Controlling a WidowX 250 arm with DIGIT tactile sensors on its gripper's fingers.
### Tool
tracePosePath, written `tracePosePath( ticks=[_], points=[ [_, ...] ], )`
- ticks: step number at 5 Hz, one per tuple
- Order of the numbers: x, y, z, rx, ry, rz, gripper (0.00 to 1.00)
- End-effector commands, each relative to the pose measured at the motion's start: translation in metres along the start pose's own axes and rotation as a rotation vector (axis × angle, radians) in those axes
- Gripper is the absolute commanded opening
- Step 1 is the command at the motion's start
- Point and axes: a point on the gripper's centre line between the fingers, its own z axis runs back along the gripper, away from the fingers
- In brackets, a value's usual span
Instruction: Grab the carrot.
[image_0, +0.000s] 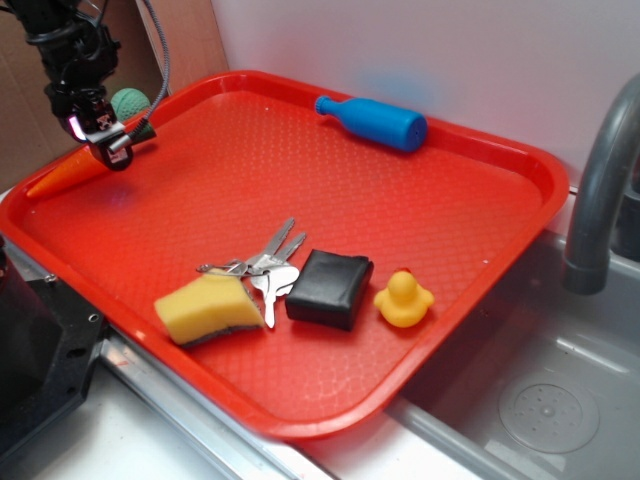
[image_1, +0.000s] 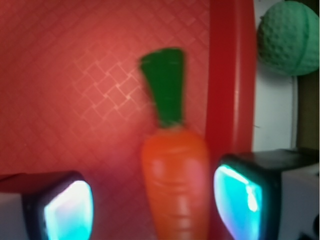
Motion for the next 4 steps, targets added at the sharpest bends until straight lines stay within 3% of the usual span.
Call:
tracePosePath(
  ticks=[1, 2, 3, 4],
  points=[
    [0.002, 0.006, 0.004, 0.038, -0.028, -0.012, 1.0],
    [0.002, -0.007, -0.012, 0.048, 0.033, -0.052, 1.0],
    [0.01, -0.035, -0.018, 0.028, 0.046, -0.093, 1.0],
    [0.012, -0.057, -0.009, 0.025, 0.013, -0.075, 1.0]
  ],
)
